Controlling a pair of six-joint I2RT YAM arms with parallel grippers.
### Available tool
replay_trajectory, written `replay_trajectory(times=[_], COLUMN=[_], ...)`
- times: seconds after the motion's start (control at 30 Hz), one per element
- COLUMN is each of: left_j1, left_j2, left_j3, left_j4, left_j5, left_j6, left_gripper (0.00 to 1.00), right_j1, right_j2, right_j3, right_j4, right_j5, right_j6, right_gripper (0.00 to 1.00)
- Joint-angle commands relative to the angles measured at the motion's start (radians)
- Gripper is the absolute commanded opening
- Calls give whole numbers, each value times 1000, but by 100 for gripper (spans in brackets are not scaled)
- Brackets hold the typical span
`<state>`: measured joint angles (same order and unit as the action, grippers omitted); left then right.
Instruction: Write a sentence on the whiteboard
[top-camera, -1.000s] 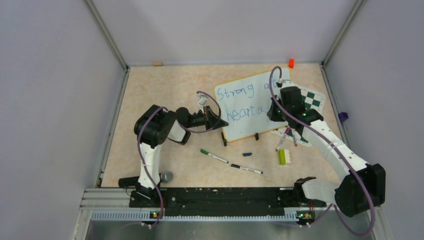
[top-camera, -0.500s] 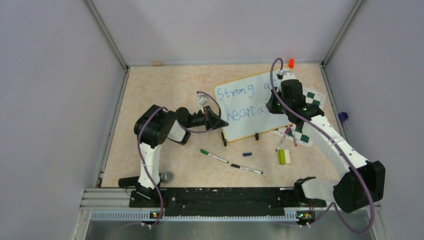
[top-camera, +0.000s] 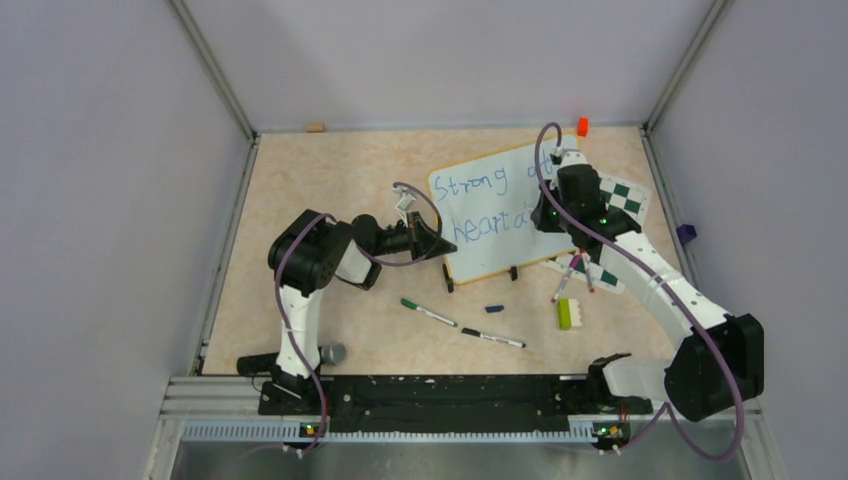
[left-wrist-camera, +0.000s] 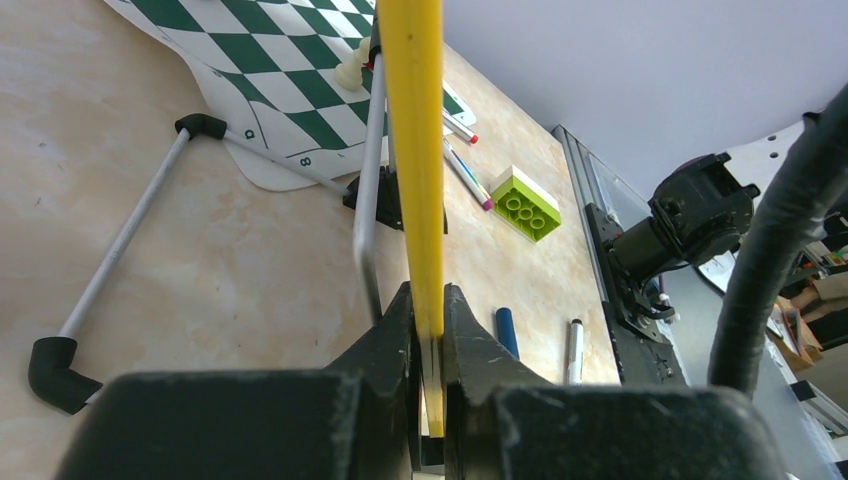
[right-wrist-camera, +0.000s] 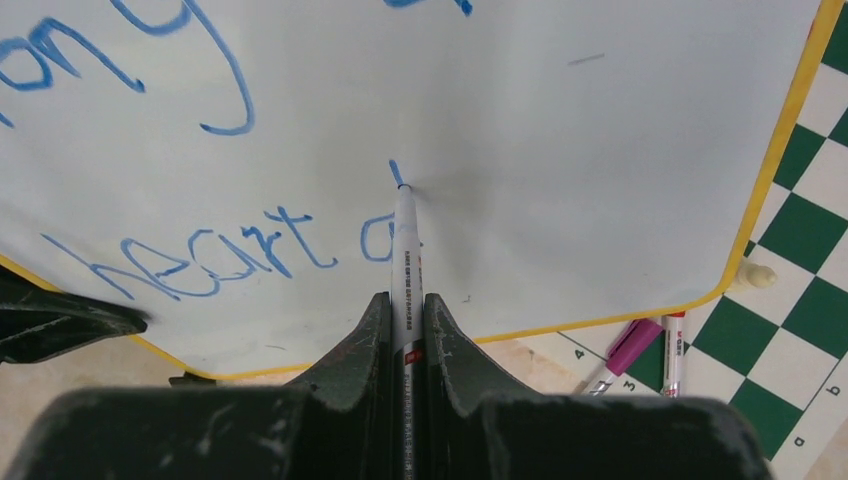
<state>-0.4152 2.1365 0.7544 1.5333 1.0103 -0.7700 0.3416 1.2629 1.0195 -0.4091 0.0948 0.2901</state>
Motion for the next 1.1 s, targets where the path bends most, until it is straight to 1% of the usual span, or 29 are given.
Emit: replay_trajectory(times=[0.0, 0.2, 0.43, 0.6, 1.07], left_j1=[-25, -25, -24, -25, -25], left_j2=[10, 9, 10, 11, 10], left_j3=[2, 3, 4, 4, 4], left_j4=[87, 87, 87, 86, 87], left_j5=[126, 125, 128, 127, 128], left_j6=[49, 49, 48, 49, 49], left_gripper=[0, 0, 0, 0, 0], right_j1=[-14, -13, -14, -14, -22], right_j2=[-43, -73, -103, -133, -49], right_j3=[-77, -129, -77, -49, -9], right_j4=[30, 24, -6, -20, 10], right_j5=[10, -5, -17, 5, 45], right_j6=[10, 19, 16, 12, 5], right_gripper=[0, 0, 0, 0, 0])
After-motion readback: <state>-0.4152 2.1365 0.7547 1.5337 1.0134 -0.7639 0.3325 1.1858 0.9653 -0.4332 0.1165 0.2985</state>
